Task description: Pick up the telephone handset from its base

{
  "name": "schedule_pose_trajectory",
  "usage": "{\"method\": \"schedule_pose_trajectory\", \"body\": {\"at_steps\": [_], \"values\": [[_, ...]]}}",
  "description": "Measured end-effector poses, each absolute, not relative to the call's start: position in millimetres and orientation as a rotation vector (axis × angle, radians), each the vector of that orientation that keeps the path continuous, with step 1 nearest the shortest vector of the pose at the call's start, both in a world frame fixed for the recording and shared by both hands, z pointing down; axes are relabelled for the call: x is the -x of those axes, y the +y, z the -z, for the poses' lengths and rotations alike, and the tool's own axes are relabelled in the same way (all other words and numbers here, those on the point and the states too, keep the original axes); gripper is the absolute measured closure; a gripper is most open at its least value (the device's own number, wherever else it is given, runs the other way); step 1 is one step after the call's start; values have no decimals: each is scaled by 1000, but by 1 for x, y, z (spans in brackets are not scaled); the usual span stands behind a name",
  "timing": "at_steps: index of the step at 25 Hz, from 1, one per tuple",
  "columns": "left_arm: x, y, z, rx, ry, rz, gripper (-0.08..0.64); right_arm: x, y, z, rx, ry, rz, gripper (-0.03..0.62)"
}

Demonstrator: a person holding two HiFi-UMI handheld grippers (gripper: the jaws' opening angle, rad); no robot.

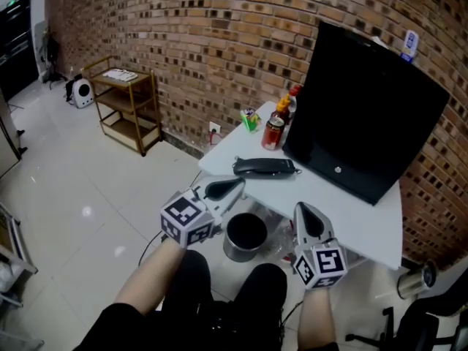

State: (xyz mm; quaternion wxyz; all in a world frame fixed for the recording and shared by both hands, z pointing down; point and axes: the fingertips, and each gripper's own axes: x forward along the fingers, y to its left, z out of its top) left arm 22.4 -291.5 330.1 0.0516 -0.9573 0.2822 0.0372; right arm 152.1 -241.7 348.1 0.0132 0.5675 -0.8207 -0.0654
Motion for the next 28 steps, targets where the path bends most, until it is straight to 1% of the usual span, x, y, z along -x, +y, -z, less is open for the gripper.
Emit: {"method": "schedule_pose_trajectory", "body": {"at_steps": [6,12,15,17,19,20,22,23,25,26,28], "values": [[-44,-332,-318,2878,786,-49,546,-168,-267,-335,-1750,-2557,261,594],[-71,-362,-322,2898,655,37,542,-180,-292,-334,-1745,-2541,269,594],[-85,-383,-340,2906,567,200,419,-184,-300,-337,-1732,-2549,280,594],[-96,-393,-349,2885,497,322,366,-187,-304,-338,-1738,-2549,274,594],[-106,-403,-356,2854,420,429,352,-187,-306,-340,-1730,-2554,272,594],[-111,-408,-359,2854,379,479,325,-185,-307,-340,-1718,-2562,274,594],[-119,-414,-365,2894,290,587,296,-183,-306,-341,-1693,-2578,274,594],[-122,-416,-369,2929,242,649,267,-183,-305,-341,-1688,-2580,267,594],[-125,-418,-380,3009,160,770,250,-184,-305,-342,-1688,-2576,247,594],[-126,-420,-385,3039,136,823,224,-185,-305,-341,-1687,-2577,243,594],[-126,-424,-395,3055,124,915,224,-188,-306,-340,-1688,-2585,238,594]]}}
